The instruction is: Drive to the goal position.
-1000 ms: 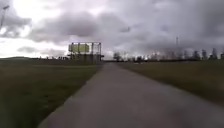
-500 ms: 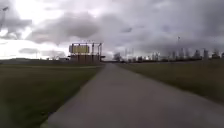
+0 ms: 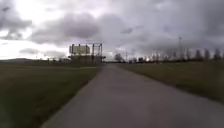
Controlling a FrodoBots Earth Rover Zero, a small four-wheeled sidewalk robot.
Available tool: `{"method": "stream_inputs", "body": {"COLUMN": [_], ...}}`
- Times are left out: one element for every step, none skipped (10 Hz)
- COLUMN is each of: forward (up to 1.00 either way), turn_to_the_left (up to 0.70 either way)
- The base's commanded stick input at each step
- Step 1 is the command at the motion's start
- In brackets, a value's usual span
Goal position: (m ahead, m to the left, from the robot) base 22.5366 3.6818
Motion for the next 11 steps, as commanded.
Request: {"method": "stream_inputs", "body": {"forward": [1.0, 1.0, 1.0, 1.0, 1.0, 1.0, 1.0, 1.0, 1.0, 1.0, 1.0], "turn_to_the_left": [0.0, 0.0, 0.0, 0.0, 0.0, 0.0, 0.0, 0.0, 0.0, 0.0, -0.01]}}
